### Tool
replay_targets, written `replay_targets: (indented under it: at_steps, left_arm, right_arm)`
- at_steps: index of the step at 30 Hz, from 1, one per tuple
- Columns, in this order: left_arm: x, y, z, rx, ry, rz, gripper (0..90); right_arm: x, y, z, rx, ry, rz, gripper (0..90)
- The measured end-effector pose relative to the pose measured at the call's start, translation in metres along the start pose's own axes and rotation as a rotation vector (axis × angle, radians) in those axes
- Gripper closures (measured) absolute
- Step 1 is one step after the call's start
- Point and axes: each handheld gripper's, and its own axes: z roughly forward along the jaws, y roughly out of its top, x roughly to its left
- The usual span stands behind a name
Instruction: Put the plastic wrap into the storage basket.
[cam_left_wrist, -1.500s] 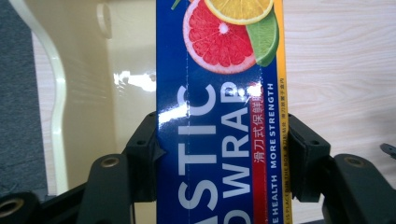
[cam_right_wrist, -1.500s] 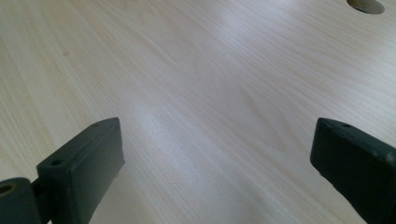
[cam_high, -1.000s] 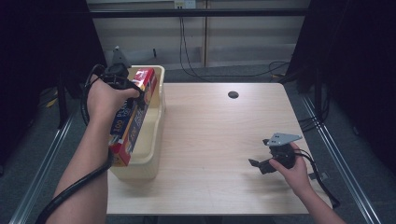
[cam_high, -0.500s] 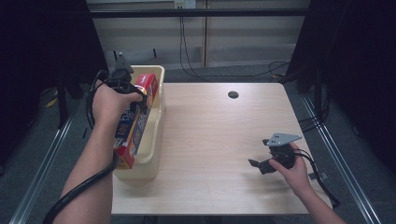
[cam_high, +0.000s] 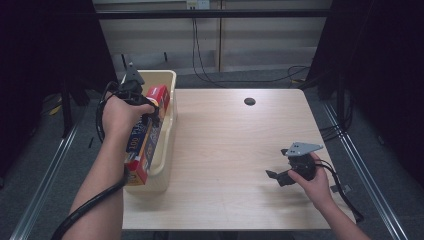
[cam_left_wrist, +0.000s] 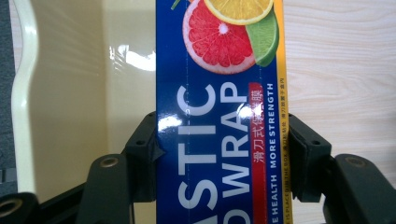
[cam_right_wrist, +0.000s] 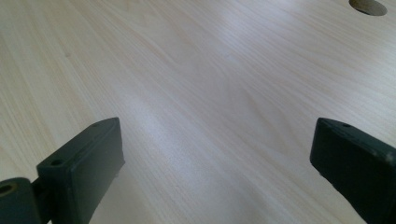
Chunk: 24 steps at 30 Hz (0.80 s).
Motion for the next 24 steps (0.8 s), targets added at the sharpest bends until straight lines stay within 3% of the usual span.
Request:
replay_targets:
  at_steps: [24]
  left_arm:
    - [0.005,-0.004,0.032,0.062,-0.029,-0.026,40.2]
  right_arm:
    - [0.0,0.003,0.005,0.0,0.013,-0.009,2.6]
